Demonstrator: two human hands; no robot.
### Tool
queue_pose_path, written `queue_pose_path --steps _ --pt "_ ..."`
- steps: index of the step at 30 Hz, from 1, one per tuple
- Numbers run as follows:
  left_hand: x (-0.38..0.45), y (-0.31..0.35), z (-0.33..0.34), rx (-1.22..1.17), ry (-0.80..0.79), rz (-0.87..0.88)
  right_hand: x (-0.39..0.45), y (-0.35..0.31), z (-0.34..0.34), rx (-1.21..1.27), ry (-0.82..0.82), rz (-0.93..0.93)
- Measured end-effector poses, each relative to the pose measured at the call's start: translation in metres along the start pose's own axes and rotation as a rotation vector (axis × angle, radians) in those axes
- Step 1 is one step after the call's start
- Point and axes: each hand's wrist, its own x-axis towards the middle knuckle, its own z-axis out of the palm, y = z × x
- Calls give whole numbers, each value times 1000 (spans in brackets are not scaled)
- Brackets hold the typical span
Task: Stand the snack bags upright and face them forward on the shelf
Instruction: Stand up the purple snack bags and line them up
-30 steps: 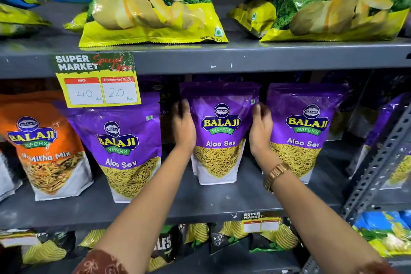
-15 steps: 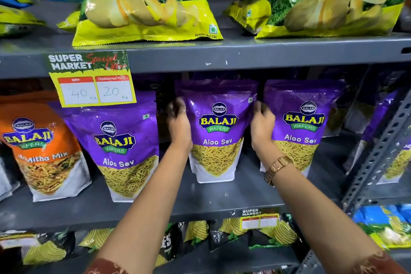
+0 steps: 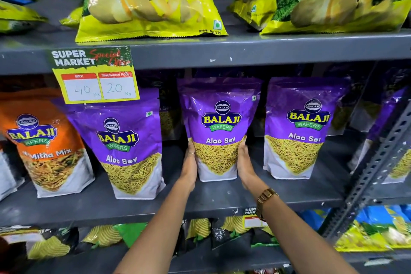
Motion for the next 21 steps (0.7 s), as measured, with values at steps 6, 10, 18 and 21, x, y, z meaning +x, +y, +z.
queue_pose_path --steps 6,10,18,21 --pt "9 -20 -7 -11 53 -2 -1 9 -3 25 -52 16" --pt "6 -22 -4 -26 87 -19 1 12 -5 -6 -73 67" --pt "-52 -6 -4 57 500 420 -51 -10 -4 -262 378 -514" --pt "-73 3 -23 114 582 554 -64 -11 7 -322 384 -831"
